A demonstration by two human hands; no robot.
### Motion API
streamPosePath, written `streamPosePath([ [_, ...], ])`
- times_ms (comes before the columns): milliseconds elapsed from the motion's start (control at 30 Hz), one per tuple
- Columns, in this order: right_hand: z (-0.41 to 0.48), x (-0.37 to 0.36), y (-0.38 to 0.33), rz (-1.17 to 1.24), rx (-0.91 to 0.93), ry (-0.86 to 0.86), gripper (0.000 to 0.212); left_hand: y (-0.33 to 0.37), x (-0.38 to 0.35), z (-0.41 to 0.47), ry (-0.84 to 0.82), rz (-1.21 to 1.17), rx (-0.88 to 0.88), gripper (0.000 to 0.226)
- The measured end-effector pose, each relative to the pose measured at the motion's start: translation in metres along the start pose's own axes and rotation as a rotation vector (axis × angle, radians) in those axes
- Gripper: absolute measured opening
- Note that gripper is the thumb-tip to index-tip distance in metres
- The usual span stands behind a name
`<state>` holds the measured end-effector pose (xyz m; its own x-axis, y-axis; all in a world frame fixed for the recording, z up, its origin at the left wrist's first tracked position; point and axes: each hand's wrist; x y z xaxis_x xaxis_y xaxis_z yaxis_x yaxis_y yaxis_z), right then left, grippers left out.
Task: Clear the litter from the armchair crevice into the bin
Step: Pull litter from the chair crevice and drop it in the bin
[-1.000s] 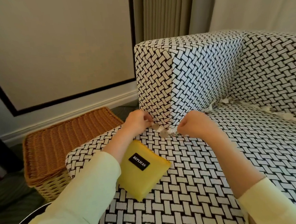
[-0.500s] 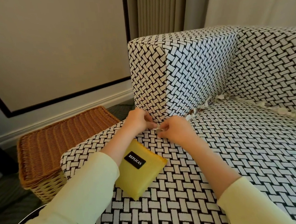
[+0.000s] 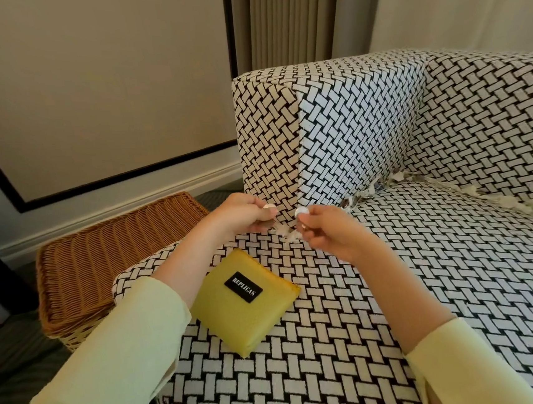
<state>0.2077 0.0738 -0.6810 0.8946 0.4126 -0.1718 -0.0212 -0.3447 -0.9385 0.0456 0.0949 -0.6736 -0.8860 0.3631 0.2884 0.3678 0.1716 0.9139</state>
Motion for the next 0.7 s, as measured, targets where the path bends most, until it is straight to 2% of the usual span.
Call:
streamPosePath([
  [67, 0.000, -0.001, -0.001, 0.356, 0.033, -0.083, 0.016, 0.007, -0.003, -0.005, -0.049, -0.013, -0.046, 0.005],
  [133, 0.001, -0.007, 0.002, 0.532, 0.015, -0.130, 0.018, 0.013, -0.009, -0.010, -0.104, 0.022, -0.086, 0.005],
  [267, 0.004, -0.014, 0.009, 0.650, -0.073, -0.048, 0.036, 0.018, -0.021, -0.010, -0.095, 0.064, -0.102, 0.007],
  [333, 0.003, -0.016, 0.010, 0.723, -0.093, -0.051, 0.034, 0.023, -0.026, -0.008, -0.101, 0.081, -0.120, 0.005],
  [433, 0.001, -0.020, 0.010, 0.786, -0.093, -0.040, 0.023, 0.025, -0.033, -0.006, -0.095, 0.276, -0.165, 0.008],
  [500, 0.001, -0.017, 0.009, 0.670, -0.071, 0.052, 0.020, 0.026, -0.034, -0.007, -0.099, 0.337, -0.191, 0.005],
  [567, 0.002, -0.013, 0.005, 0.406, -0.061, 0.145, 0.021, 0.027, -0.030, -0.008, -0.097, 0.295, -0.187, 0.003],
  [633, 0.000, -0.007, 0.002, -0.101, -0.079, 0.254, 0.026, 0.027, -0.021, -0.012, -0.105, 0.328, -0.126, 0.003],
  [700, -0.001, 0.003, 0.003, -0.578, -0.013, 0.404, 0.029, 0.023, -0.015, -0.015, -0.153, 0.489, -0.011, 0.001],
])
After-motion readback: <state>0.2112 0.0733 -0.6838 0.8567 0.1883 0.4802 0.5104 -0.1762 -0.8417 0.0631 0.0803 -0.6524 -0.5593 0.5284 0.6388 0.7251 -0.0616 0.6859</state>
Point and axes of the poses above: each hand's wrist, its own z-axis towards the middle knuckle, its own x-axis out of the back of the hand, y = z × x, and after that the axes turned 12 degrees about -y, right-handed
